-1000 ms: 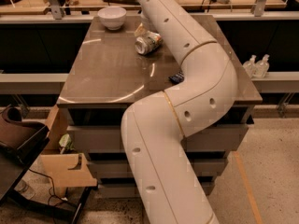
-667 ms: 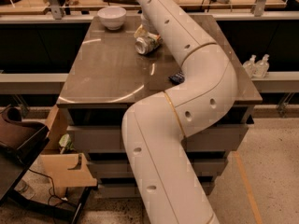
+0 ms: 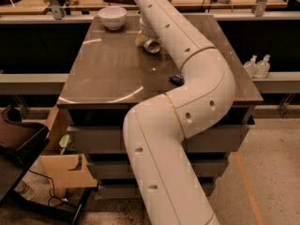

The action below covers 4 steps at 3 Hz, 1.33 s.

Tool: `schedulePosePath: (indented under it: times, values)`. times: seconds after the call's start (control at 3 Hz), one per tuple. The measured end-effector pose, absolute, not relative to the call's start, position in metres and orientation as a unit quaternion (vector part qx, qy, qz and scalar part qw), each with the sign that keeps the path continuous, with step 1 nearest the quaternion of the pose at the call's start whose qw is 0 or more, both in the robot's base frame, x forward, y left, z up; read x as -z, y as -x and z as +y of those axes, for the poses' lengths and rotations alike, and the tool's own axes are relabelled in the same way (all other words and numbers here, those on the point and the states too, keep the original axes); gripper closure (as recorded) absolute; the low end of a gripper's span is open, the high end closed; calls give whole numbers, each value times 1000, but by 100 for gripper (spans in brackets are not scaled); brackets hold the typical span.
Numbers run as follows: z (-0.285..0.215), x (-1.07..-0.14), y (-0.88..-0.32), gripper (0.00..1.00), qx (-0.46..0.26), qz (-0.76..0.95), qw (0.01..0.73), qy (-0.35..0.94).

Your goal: Place 7up can upright

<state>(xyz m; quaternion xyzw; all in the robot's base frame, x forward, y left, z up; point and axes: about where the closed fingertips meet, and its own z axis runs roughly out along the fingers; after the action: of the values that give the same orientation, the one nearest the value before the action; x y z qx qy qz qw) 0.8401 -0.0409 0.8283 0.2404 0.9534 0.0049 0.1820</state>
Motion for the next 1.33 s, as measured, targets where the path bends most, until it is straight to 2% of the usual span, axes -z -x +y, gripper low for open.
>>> schedulePosePath:
  times: [1.0,1.33]
  values:
    - [-40,-837,-841,87,-6,954,183,-239]
    - [-40,-837,-837,100,-6,954,184,-239]
